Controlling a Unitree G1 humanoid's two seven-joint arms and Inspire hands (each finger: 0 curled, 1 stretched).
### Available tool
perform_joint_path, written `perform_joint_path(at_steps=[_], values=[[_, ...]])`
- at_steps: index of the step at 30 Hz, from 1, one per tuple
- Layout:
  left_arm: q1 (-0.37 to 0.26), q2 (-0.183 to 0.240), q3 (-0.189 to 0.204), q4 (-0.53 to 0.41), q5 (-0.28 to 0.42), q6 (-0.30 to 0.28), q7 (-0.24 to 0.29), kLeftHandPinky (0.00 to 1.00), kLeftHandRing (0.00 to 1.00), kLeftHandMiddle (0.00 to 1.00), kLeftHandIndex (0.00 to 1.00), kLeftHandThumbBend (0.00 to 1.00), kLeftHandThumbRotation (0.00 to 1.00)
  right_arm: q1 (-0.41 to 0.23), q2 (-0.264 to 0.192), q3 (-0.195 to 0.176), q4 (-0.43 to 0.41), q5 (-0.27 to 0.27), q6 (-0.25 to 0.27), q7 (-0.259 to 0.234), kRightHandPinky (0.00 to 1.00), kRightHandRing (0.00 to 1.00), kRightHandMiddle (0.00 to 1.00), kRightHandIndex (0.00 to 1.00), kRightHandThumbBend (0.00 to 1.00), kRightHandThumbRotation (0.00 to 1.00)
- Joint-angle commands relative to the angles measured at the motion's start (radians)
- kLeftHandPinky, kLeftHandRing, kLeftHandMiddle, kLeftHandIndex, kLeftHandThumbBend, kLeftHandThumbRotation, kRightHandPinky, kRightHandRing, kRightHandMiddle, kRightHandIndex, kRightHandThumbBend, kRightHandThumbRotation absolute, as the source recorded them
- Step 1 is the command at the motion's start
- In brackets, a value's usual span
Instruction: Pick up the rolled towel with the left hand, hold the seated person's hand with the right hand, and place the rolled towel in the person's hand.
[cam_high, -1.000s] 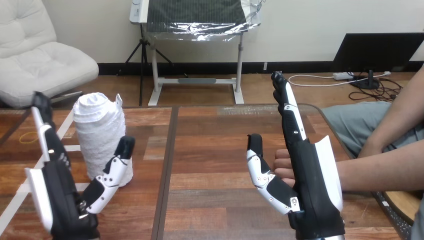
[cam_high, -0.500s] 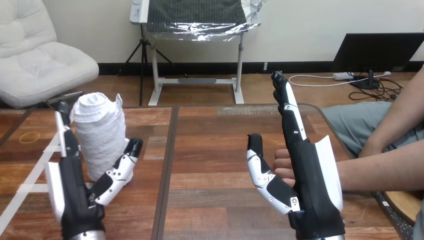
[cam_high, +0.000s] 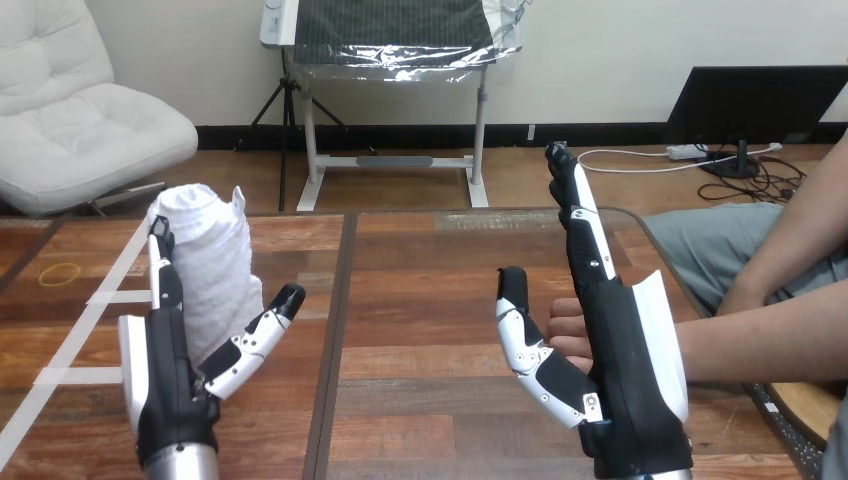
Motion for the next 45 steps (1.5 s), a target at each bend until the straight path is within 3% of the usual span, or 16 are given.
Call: perform_joint_path(at_steps=[1,11,17,30,45], values=[[-0.104,0.030,-0.001,0.037,0.001,0.041,-0.008,1.00,1.00,1.00,1.00,0.87,0.37,-0.061,0.021,-0.021,-0.009,-0.003,-0.014,0.000,1.00,1.00,1.00,1.00,0.00,0.00],[-0.165,0.042,-0.001,0.110,-0.023,0.062,-0.005,1.00,1.00,1.00,1.00,0.89,0.39,-0.057,0.022,-0.028,-0.008,0.008,-0.011,0.005,1.00,1.00,1.00,1.00,0.00,0.00],[-0.211,0.052,0.004,0.180,-0.020,0.064,0.027,1.00,1.00,1.00,1.00,0.90,0.41,-0.056,0.021,-0.031,-0.011,0.002,-0.008,0.006,1.00,1.00,1.00,1.00,0.00,0.00],[-0.285,0.071,0.020,0.335,-0.032,-0.020,0.092,1.00,1.00,1.00,1.00,0.92,0.42,-0.055,0.024,-0.036,-0.016,0.010,0.000,0.014,1.00,1.00,1.00,1.00,0.00,0.00],[-0.298,0.067,0.039,0.420,-0.069,-0.139,0.121,1.00,1.00,1.00,1.00,0.91,0.45,-0.064,0.020,-0.045,-0.021,0.009,0.000,0.032,1.00,1.00,1.00,1.00,0.00,0.00]])
